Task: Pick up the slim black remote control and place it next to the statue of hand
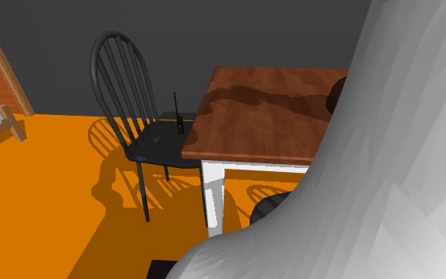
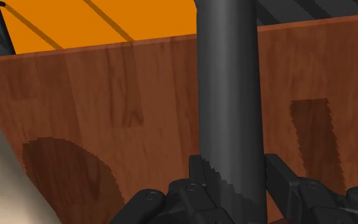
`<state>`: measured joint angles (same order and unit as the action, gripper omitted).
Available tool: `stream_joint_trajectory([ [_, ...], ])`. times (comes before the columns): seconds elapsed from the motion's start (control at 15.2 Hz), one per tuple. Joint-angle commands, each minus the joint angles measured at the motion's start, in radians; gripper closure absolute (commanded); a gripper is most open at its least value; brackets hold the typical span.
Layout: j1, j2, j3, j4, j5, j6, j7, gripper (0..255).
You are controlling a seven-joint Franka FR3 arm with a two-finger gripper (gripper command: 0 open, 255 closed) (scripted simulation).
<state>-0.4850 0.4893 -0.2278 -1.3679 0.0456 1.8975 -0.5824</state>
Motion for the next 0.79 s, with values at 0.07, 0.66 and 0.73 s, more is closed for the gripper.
stream_joint_trajectory([
  [0.07, 0.001, 0.007, 0.001, -0.029, 0.001, 0.037, 0.000, 255],
  [0.66, 0.002, 0.035, 0.005, -0.109, 0.007, 0.144, 0.001, 255],
  [0.73, 0.002, 0.039, 0.006, -0.116, 0.008, 0.155, 0.001, 255],
])
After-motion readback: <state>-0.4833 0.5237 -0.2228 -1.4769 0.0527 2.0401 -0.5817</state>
